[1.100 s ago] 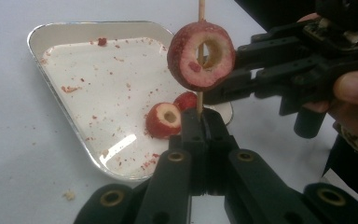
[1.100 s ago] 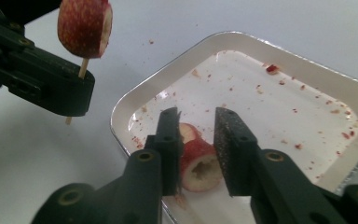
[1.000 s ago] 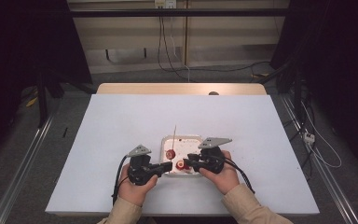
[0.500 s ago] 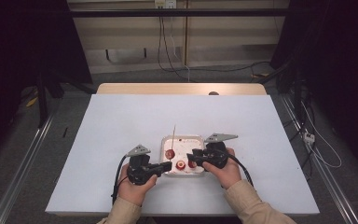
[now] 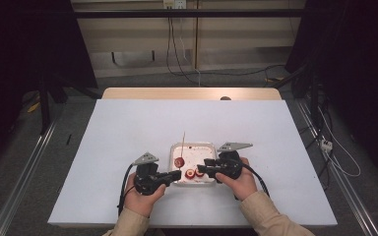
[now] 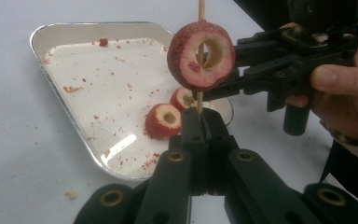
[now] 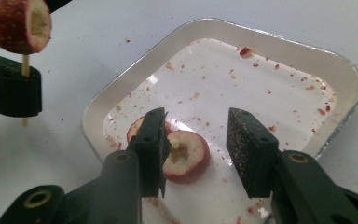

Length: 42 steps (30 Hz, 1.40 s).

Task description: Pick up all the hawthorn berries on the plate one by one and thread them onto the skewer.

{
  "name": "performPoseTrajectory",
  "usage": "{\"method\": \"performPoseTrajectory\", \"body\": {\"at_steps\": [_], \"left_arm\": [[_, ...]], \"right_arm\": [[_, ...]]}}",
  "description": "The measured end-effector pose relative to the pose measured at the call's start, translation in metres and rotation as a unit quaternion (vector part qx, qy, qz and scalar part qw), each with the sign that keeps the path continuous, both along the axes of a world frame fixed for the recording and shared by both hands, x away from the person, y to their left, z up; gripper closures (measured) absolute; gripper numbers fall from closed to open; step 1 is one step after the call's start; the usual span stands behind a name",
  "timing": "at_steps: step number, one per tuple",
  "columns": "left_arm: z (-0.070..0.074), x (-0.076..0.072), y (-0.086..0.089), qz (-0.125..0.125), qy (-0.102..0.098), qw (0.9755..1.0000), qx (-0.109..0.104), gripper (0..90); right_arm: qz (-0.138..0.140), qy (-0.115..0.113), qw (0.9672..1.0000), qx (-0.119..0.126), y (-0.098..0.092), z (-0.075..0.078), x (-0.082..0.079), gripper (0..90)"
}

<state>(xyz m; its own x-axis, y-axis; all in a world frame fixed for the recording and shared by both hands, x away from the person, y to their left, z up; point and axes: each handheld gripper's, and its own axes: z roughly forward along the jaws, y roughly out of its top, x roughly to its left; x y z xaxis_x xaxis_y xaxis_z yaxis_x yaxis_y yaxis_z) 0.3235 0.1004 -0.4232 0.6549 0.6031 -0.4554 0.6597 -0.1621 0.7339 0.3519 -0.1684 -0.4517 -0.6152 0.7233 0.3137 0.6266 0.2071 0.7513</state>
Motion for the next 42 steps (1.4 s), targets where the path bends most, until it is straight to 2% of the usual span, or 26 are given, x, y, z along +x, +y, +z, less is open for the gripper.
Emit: {"method": "performPoseTrajectory", "body": {"at_steps": [3, 6, 10, 13, 14, 16, 18, 20, 21, 22, 24, 26, 28, 31, 35, 37, 40, 42], "left_arm": [[-0.001, 0.001, 0.001, -0.001, 0.000, 1.0000, 0.002, 89.8], [-0.001, 0.001, 0.000, -0.001, 0.001, 1.0000, 0.001, 89.8], [-0.001, 0.000, -0.001, 0.002, 0.004, 1.0000, -0.003, 89.7], [0.000, -0.001, -0.002, 0.000, 0.001, 1.0000, 0.000, 89.7], [0.000, -0.001, -0.002, -0.002, -0.001, 1.0000, 0.003, 89.7], [0.000, -0.001, -0.002, -0.002, 0.000, 1.0000, 0.003, 89.7], [0.000, -0.001, -0.002, 0.000, 0.001, 1.0000, 0.000, 89.7], [0.001, -0.001, -0.001, -0.001, -0.002, 1.0000, 0.002, 89.7], [0.001, 0.000, -0.001, -0.001, -0.002, 1.0000, 0.002, 89.7], [0.001, 0.000, -0.001, -0.001, -0.002, 1.0000, 0.002, 89.7], [0.001, 0.000, -0.001, 0.002, 0.000, 1.0000, -0.003, 89.7], [0.000, 0.000, 0.000, -0.001, 0.000, 1.0000, 0.000, 89.7], [0.000, 0.000, 0.000, 0.002, 0.001, 1.0000, -0.002, 89.7], [0.000, 0.000, 0.000, 0.002, 0.000, 1.0000, -0.001, 89.7], [0.000, 0.001, 0.000, -0.002, -0.001, 1.0000, 0.003, 89.7], [0.001, 0.000, 0.000, -0.002, -0.001, 1.0000, 0.003, 89.7], [0.001, 0.000, -0.001, -0.001, -0.001, 1.0000, 0.003, 89.7], [0.000, 0.000, -0.001, -0.002, -0.001, 1.0000, 0.003, 89.7]], "right_arm": [[0.004, 0.013, 0.9999, 0.000, 0.001, -0.005, 0.003, 57.8], [0.003, 0.023, 0.9997, 0.002, 0.001, -0.005, 0.002, 63.0], [0.014, 0.031, 0.9994, 0.008, -0.002, -0.001, -0.006, 71.0], [0.024, 0.036, 0.9991, -0.001, -0.006, 0.002, -0.015, 77.0], [0.025, 0.042, 0.9988, 0.001, -0.008, 0.002, -0.017, 77.1], [0.021, 0.040, 0.9990, 0.004, -0.010, 0.004, -0.020, 77.3], [0.015, 0.025, 0.9996, 0.008, -0.012, 0.008, -0.020, 73.8], [0.011, 0.002, 0.9999, -0.003, -0.011, 0.011, -0.015, 69.0], [0.011, 0.000, 0.9999, -0.002, -0.009, 0.011, -0.011, 65.9], [0.011, 0.001, 0.9999, -0.001, -0.007, 0.011, -0.008, 63.0], [0.016, 0.003, 0.9998, -0.012, -0.003, 0.007, -0.001, 63.4], [0.017, 0.014, 0.9998, 0.001, -0.001, 0.001, 0.003, 63.6], [0.017, 0.022, 0.9996, 0.007, 0.001, -0.002, 0.005, 67.9], [0.024, 0.038, 0.9990, 0.004, 0.003, -0.004, 0.003, 75.0], [0.019, 0.035, 0.9992, 0.001, -0.001, 0.000, -0.002, 81.7], [0.028, 0.038, 0.9989, -0.001, -0.003, 0.001, -0.006, 82.1], [0.026, 0.037, 0.9990, 0.001, -0.006, 0.003, -0.012, 82.1], [0.014, 0.038, 0.9992, 0.007, -0.008, 0.005, -0.014, 77.8]]}}
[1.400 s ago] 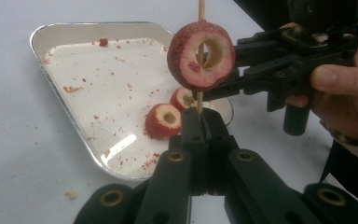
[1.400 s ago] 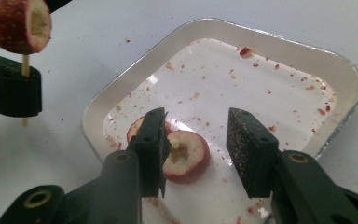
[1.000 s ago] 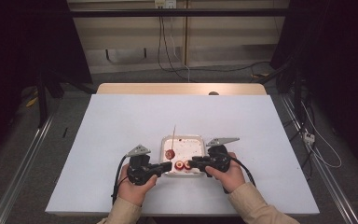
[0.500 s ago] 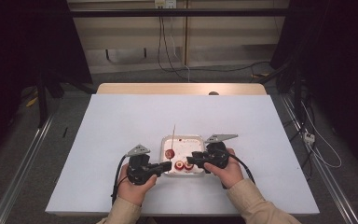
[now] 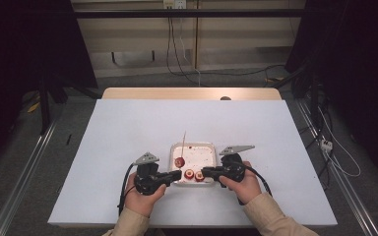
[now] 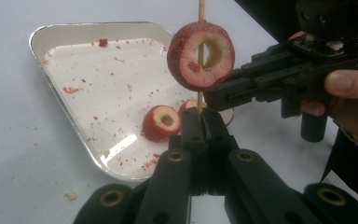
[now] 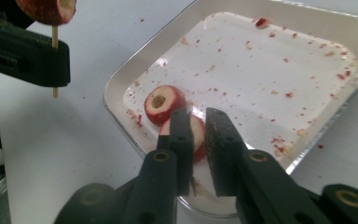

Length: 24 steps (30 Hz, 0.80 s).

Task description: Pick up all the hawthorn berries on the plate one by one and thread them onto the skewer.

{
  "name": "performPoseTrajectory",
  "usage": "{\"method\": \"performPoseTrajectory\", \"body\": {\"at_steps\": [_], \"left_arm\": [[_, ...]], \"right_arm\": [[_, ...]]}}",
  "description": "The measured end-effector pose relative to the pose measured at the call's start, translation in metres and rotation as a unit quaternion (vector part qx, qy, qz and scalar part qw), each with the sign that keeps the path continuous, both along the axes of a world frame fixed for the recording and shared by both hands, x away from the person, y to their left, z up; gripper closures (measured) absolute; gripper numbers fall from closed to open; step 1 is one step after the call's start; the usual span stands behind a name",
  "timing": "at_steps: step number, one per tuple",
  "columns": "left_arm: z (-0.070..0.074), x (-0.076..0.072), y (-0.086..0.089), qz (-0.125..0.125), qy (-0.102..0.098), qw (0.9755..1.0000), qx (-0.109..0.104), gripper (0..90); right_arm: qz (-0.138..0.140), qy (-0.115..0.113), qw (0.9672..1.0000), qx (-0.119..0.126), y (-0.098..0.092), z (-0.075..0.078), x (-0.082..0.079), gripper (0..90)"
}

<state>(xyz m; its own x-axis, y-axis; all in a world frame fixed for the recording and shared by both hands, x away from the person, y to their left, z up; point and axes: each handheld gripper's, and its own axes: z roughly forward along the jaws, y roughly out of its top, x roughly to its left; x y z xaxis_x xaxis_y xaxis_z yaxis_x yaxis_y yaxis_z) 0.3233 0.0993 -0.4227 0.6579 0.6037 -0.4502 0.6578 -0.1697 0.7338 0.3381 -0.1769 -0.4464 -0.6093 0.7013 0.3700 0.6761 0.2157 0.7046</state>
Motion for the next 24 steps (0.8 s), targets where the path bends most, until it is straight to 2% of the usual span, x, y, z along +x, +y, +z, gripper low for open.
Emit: {"method": "performPoseTrajectory", "body": {"at_steps": [2, 5, 8, 11, 13, 18, 21, 24], "left_arm": [[0.000, 0.000, 0.000, 0.000, -0.001, 1.0000, 0.000, 89.7], [0.000, 0.000, 0.000, -0.001, 0.000, 1.0000, 0.001, 89.7], [0.000, 0.000, 0.000, 0.000, 0.001, 1.0000, 0.000, 89.7], [-0.001, 0.001, 0.000, -0.001, 0.002, 1.0000, -0.002, 89.7], [-0.001, 0.001, 0.000, 0.000, 0.003, 1.0000, -0.002, 89.7], [0.000, 0.000, 0.000, 0.000, 0.000, 1.0000, -0.001, 89.7], [0.000, 0.000, 0.000, -0.002, 0.001, 1.0000, 0.000, 89.7], [0.000, 0.000, 0.001, -0.001, 0.000, 1.0000, -0.001, 89.7]], "right_arm": [[0.002, -0.005, 1.0000, 0.008, -0.001, 0.001, 0.001, 72.5], [0.003, -0.018, 0.9998, 0.001, 0.001, 0.002, 0.004, 68.0], [0.008, -0.011, 0.9999, 0.009, 0.006, -0.002, 0.009, 66.2], [0.015, -0.001, 0.9999, 0.000, 0.010, -0.008, 0.011, 66.0], [0.017, 0.010, 0.9998, 0.003, 0.011, -0.010, 0.012, 63.6], [0.019, 0.032, 0.9991, 0.022, 0.013, -0.013, 0.010, 63.0], [0.021, 0.042, 0.9983, 0.035, 0.014, -0.016, 0.009, 70.8], [0.020, 0.041, 0.9983, 0.036, 0.016, -0.015, 0.008, 72.5]]}}
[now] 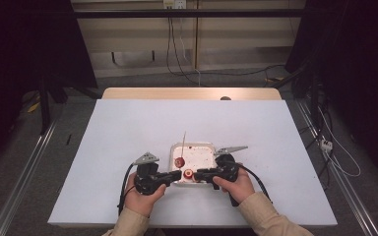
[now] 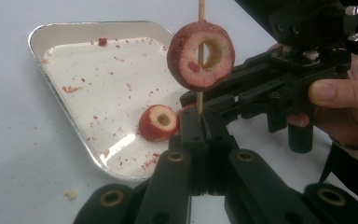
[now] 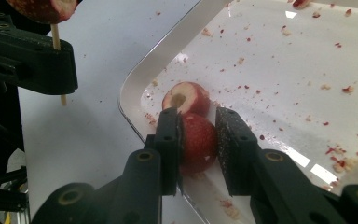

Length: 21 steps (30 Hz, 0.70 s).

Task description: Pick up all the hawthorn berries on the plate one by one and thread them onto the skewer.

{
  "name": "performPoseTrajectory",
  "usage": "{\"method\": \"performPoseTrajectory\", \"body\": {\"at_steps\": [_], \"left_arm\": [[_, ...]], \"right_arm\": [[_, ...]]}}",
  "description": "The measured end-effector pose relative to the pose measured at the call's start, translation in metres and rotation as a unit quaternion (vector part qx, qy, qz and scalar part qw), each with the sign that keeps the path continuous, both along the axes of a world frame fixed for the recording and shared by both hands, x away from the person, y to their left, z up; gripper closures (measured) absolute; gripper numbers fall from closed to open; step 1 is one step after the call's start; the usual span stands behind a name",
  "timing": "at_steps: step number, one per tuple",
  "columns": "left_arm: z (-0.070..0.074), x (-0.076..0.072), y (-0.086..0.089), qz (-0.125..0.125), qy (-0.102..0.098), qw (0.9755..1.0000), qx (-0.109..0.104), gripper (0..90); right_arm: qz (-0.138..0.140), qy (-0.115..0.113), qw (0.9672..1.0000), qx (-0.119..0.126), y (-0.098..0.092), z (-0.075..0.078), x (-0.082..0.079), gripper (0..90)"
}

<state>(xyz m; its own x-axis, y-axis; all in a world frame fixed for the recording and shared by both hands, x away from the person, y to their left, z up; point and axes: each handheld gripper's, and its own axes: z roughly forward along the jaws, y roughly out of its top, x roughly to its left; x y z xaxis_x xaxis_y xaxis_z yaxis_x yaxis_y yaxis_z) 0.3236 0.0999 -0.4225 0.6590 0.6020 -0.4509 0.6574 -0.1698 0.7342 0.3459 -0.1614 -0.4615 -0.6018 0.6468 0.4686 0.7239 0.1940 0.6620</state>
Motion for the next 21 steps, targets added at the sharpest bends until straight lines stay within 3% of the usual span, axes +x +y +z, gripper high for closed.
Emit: {"method": "performPoseTrajectory", "body": {"at_steps": [3, 5, 7, 12, 17, 21], "left_arm": [[0.000, 0.000, 0.000, -0.004, 0.003, 1.0000, 0.000, 89.7], [-0.001, 0.000, -0.002, -0.004, 0.007, 1.0000, -0.002, 89.7], [-0.001, -0.001, -0.003, -0.008, 0.010, 0.9999, -0.005, 89.7], [-0.001, -0.005, -0.011, -0.029, 0.016, 0.9995, -0.005, 89.8], [-0.004, -0.013, -0.026, -0.062, 0.025, 0.9978, 0.003, 89.7], [-0.006, -0.019, -0.036, -0.080, 0.029, 0.9963, 0.010, 89.8]], "right_arm": [[-0.020, 0.008, 0.9997, 0.015, -0.005, 0.002, 0.001, 72.7], [-0.052, 0.007, 0.9972, 0.053, -0.012, 0.009, 0.003, 72.7], [-0.087, 0.004, 0.9918, 0.094, -0.020, 0.020, 0.004, 72.8], [-0.151, -0.025, 0.9785, 0.138, -0.036, 0.046, 0.007, 72.9], [-0.178, -0.050, 0.9685, 0.166, -0.042, 0.065, 0.007, 72.9], [-0.185, -0.061, 0.9662, 0.168, -0.042, 0.072, 0.006, 72.9]]}}
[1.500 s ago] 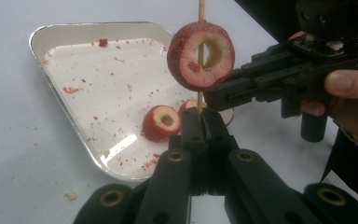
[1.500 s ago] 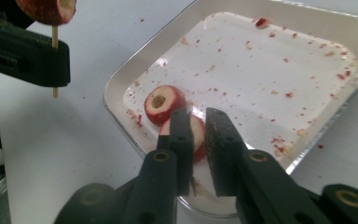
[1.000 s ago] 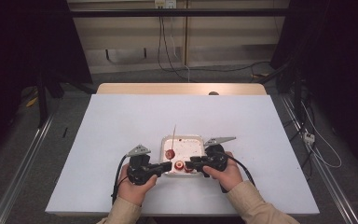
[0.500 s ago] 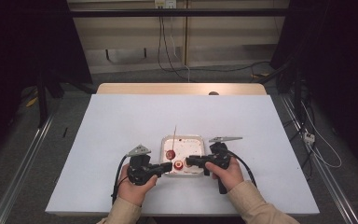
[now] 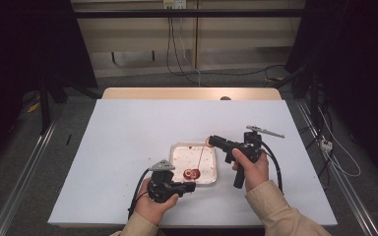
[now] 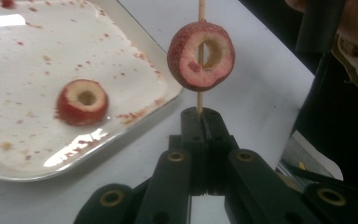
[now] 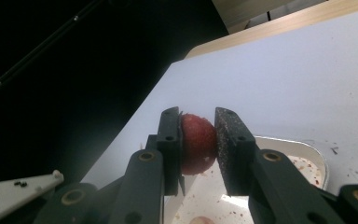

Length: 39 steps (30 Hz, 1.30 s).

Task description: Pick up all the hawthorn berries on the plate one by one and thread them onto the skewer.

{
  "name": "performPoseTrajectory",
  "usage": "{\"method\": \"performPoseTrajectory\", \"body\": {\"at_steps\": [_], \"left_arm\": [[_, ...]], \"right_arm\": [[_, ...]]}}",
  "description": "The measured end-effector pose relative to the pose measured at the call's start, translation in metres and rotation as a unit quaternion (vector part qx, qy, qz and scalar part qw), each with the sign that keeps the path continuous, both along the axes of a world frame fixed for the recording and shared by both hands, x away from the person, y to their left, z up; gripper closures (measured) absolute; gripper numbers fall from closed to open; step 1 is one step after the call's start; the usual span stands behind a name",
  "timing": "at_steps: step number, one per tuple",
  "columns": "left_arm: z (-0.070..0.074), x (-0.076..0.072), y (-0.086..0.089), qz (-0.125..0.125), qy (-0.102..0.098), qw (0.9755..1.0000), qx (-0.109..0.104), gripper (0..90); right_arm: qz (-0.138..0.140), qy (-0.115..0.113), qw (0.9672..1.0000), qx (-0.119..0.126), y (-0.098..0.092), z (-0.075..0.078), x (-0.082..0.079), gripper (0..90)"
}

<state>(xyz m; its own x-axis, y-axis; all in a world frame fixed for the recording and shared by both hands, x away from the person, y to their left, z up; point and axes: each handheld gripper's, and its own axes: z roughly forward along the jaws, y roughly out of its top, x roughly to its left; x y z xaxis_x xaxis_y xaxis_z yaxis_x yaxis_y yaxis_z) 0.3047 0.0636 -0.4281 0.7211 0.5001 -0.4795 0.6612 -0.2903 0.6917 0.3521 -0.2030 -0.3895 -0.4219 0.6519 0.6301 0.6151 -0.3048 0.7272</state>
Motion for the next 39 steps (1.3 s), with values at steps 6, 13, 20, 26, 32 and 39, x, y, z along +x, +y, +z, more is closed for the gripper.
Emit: {"method": "performPoseTrajectory", "body": {"at_steps": [6, 13, 20, 26, 32, 39], "left_arm": [[-0.003, -0.002, -0.006, -0.006, 0.009, 0.9999, 0.001, 89.8], [-0.004, 0.001, -0.003, 0.001, 0.011, 0.9999, 0.000, 89.8], [-0.005, 0.003, -0.002, 0.006, 0.015, 0.9998, -0.006, 89.8], [-0.007, 0.004, -0.001, 0.014, 0.024, 0.9994, -0.023, 89.8], [-0.007, 0.005, 0.000, 0.019, 0.030, 0.9991, -0.023, 89.8], [-0.009, 0.006, 0.000, 0.019, 0.041, 0.9987, -0.023, 89.8]], "right_arm": [[0.000, -0.007, 0.9999, 0.009, 0.001, 0.003, -0.001, 72.9], [0.006, -0.010, 0.9998, 0.017, 0.005, 0.003, -0.002, 72.9], [0.012, -0.011, 0.9996, 0.022, 0.009, 0.002, -0.002, 72.9], [0.022, -0.012, 0.9995, 0.020, 0.016, 0.000, -0.004, 72.8], [0.031, -0.027, 0.9991, 0.012, 0.021, -0.003, -0.006, 72.7], [0.043, -0.053, 0.9977, 0.001, 0.024, -0.004, -0.009, 71.5]]}}
